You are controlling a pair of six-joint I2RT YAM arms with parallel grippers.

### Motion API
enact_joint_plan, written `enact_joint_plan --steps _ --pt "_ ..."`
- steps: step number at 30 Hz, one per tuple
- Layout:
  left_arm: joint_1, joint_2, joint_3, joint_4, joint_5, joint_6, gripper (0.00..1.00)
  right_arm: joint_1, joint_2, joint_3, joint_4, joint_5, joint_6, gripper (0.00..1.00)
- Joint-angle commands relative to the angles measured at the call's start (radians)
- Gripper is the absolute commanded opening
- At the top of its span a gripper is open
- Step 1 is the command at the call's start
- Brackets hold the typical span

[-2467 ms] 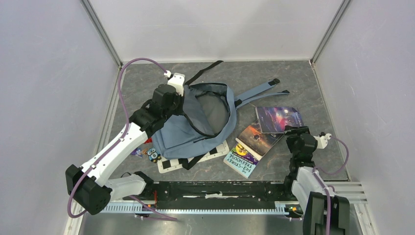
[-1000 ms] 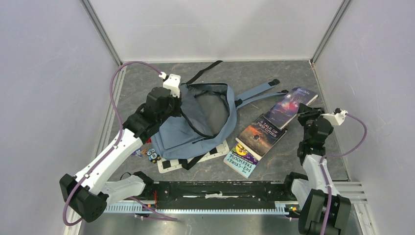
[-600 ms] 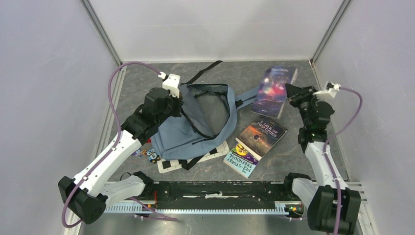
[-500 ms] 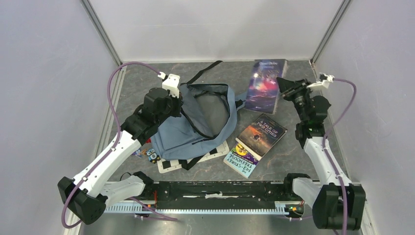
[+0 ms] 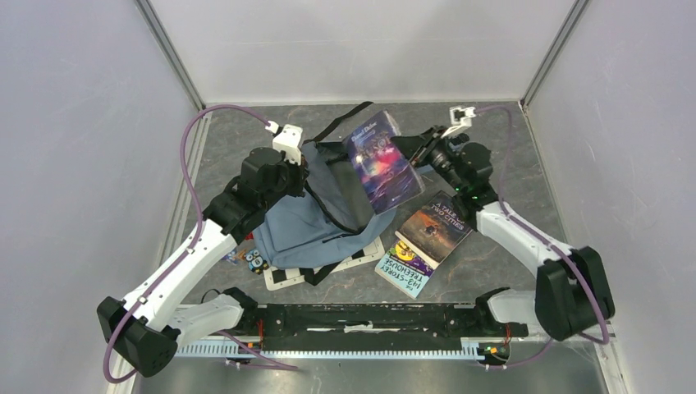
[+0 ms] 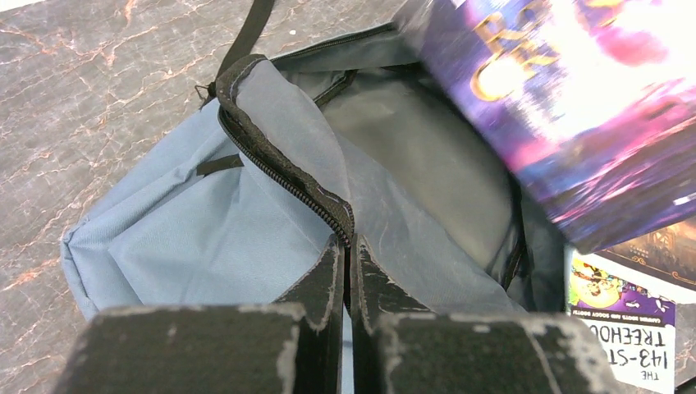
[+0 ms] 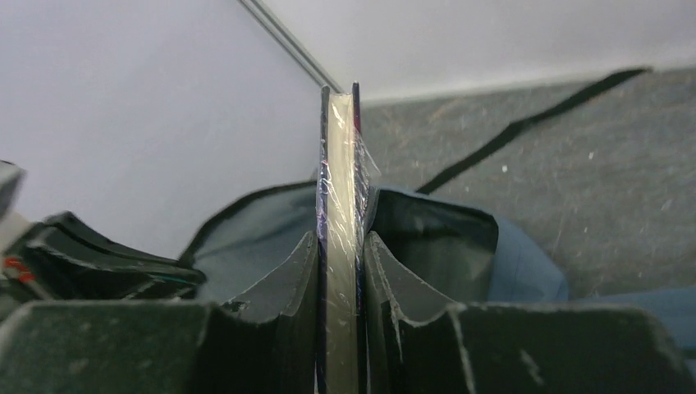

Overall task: Pack the student bag
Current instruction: Place the book in the student bag.

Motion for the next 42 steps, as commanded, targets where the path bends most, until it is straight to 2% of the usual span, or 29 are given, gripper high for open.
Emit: enact_joint_plan --steps 1,6,13,17,23,28,30,33,34,38,42 --pt "0.004 -0.031 0.006 0.076 0.023 -0.018 0.02 0.071 0.09 0.093 0.133 0.071 -0.039 0.0" --pt "0.004 -0.028 0.005 0.076 0.023 -0.018 0.02 0.155 0.238 0.182 -0.015 0.074 -0.13 0.0" --pt "0.003 -0.02 0.006 0.076 0.03 -0.02 0.02 0.18 0.356 0.265 -0.253 0.015 -0.235 0.0" --pt "0.004 -0.016 0.007 0.076 0.03 -0.02 0.02 0.179 0.404 0.309 -0.371 -0.063 -0.299 0.11" --pt "0.004 -0.015 0.005 0.076 0.028 -0.02 0.02 0.18 0.468 0.35 -0.46 -0.215 -0.354 0.27" --pt "0.005 -0.015 0.005 0.076 0.024 -0.02 0.02 0.18 0.494 0.375 -0.562 -0.274 -0.416 0.44" --pt "0.004 -0.015 0.005 0.076 0.024 -0.02 0.02 0.179 0.506 0.399 -0.619 -0.286 -0.455 0.45" --pt "0.004 -0.015 0.005 0.077 0.024 -0.02 0.02 0.18 0.504 0.4 -0.636 -0.31 -0.476 0.31" --pt "0.004 -0.015 0.005 0.076 0.024 -0.02 0.02 0.18 0.505 0.397 -0.629 -0.34 -0.47 0.3" --pt "0.004 -0.015 0.005 0.075 0.02 -0.019 0.02 0.18 0.541 0.414 -0.614 -0.463 -0.443 0.44" --pt "0.004 -0.015 0.005 0.074 0.015 -0.017 0.02 0.181 0.522 0.39 -0.693 -0.34 -0.494 0.53"
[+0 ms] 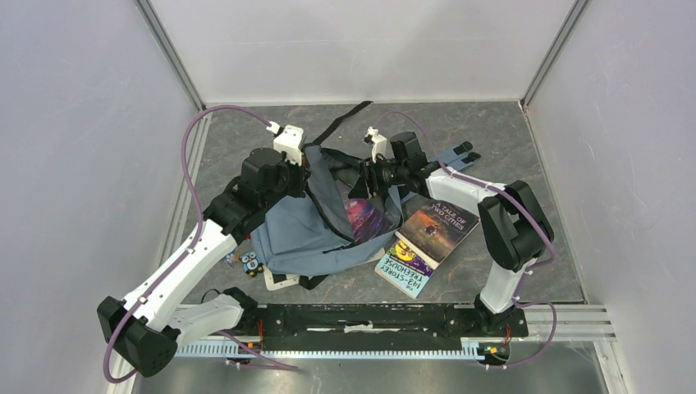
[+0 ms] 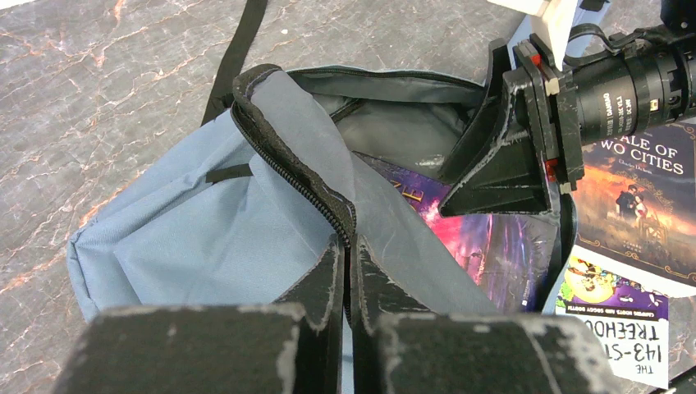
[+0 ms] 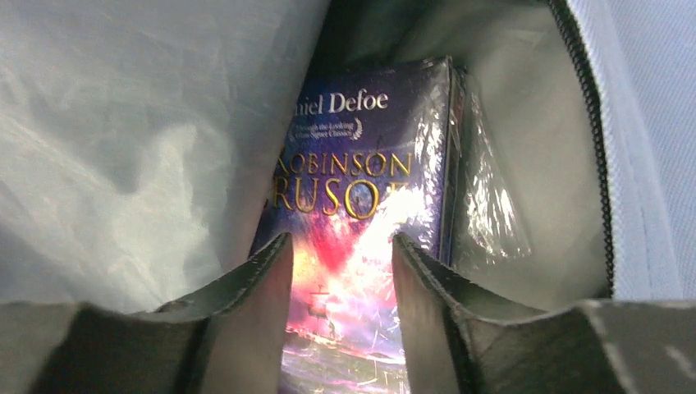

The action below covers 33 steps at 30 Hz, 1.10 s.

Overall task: Pack the student bag
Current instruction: Place the book in the student bag.

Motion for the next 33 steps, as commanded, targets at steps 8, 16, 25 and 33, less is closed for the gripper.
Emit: enact_joint_plan --steps 8,16,25,33 --pt "0.004 -0.021 0.005 0.077 0.007 -0.019 0.02 0.003 -0.21 -0.168 -0.074 0.263 -0.081 0.8" --pt "0.004 -0.015 0.005 0.076 0.019 -0.023 0.02 0.008 -0.435 -0.404 -0.044 0.386 0.064 0.78" --pt "0.004 -0.009 0.005 0.078 0.023 -0.026 0.02 0.034 -0.464 -0.479 -0.014 0.386 0.117 0.66" --pt "0.004 -0.005 0.006 0.075 0.023 -0.026 0.02 0.08 -0.438 -0.482 0.015 0.366 0.177 0.62"
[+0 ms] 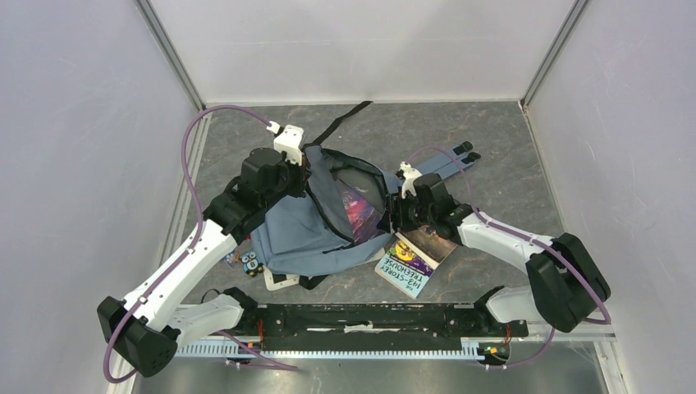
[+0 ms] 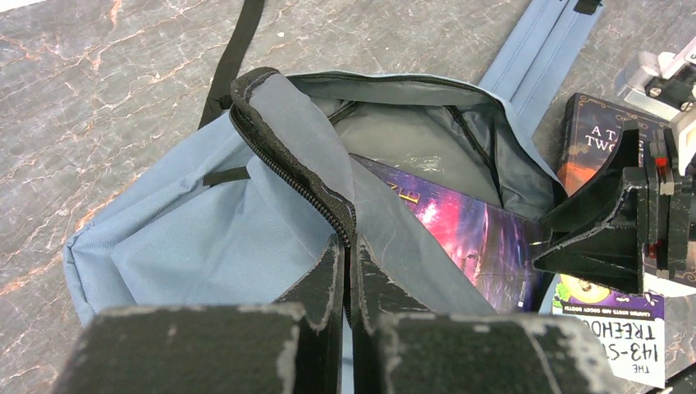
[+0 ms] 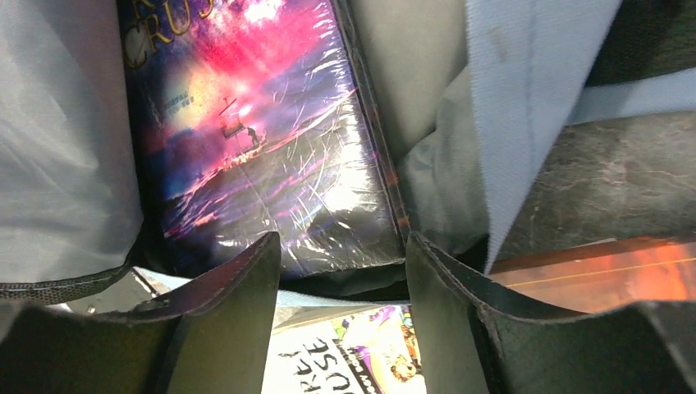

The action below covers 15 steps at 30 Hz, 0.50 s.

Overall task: Pack the student bag
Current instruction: Place the book in the student bag.

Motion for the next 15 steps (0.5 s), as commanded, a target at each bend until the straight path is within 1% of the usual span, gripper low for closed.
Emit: enact_joint_plan --steps 1,7,10,15 --pt "0.004 -0.006 0.007 0.069 0.014 -0.024 0.02 0.038 0.008 -0.013 0.071 -0.009 0.054 0.61" --pt "0.004 -0.005 0.007 0.069 0.017 -0.025 0.02 0.08 0.03 -0.025 0.153 -0.025 0.124 0.58" --pt "0.003 -0.005 0.007 0.069 0.02 -0.027 0.02 0.102 0.051 -0.02 0.228 -0.021 0.176 0.58" --pt "0.004 -0.005 0.007 0.07 0.02 -0.027 0.02 0.143 0.145 0.017 0.363 -0.002 0.25 0.56"
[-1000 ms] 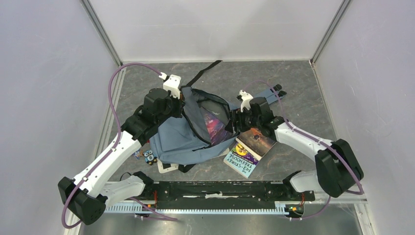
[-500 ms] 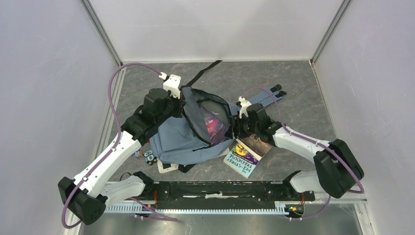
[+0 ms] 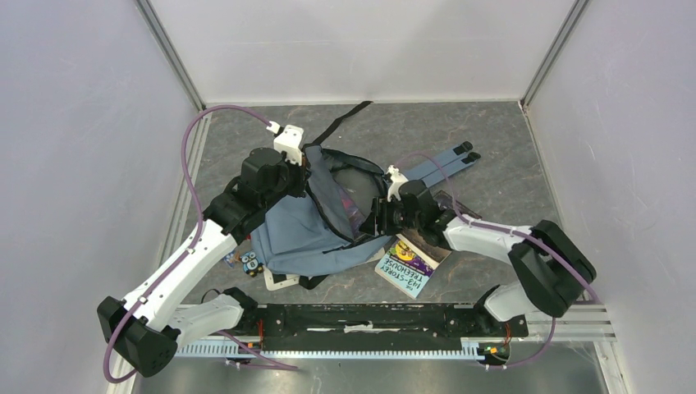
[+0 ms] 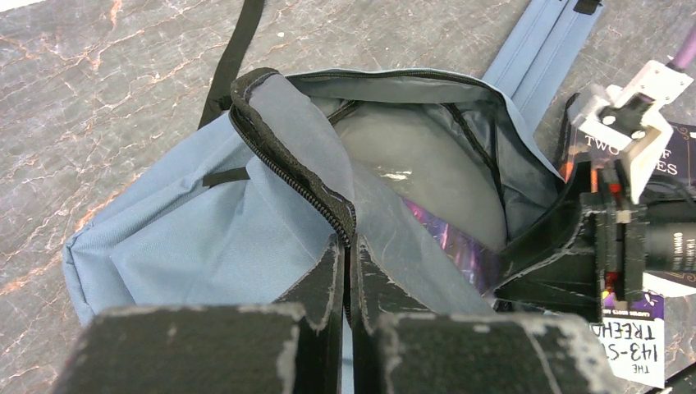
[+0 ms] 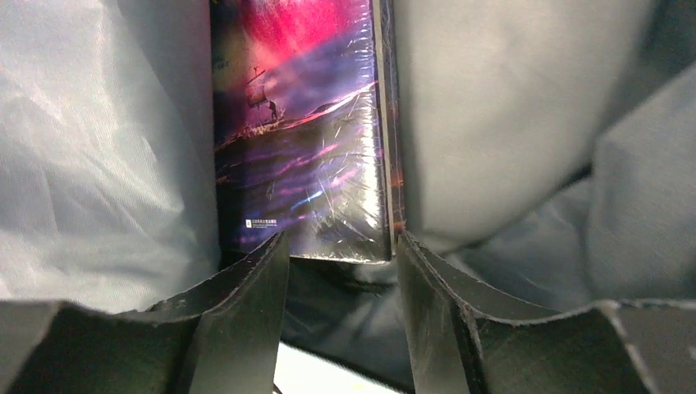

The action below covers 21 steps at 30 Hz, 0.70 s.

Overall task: Pack the student bag
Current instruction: Place the book in the student bag.

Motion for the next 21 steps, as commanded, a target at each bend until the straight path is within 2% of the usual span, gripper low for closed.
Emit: enact_joint_plan --steps 1,8,14,16,21 --pt "0.004 -0.004 0.007 0.068 0.018 -0.025 0.02 0.04 0.099 0.056 0.191 -0.008 0.097 0.56" --pt "0.004 0.003 0.007 0.068 0.019 -0.025 0.02 0.11 0.261 0.153 0.312 -0.035 0.16 0.52" --pt "0.004 0.004 0.005 0.068 0.011 -0.021 0.02 0.12 0.253 0.177 0.232 0.053 0.091 0.53" --pt "0.004 0.005 0.005 0.066 0.006 -0.019 0.02 0.115 0.208 0.176 0.148 0.128 0.03 0.57" --pt "0.004 0.004 0.007 0.066 0.006 -0.019 0.02 0.081 0.043 0.157 -0.074 0.315 -0.098 0.84"
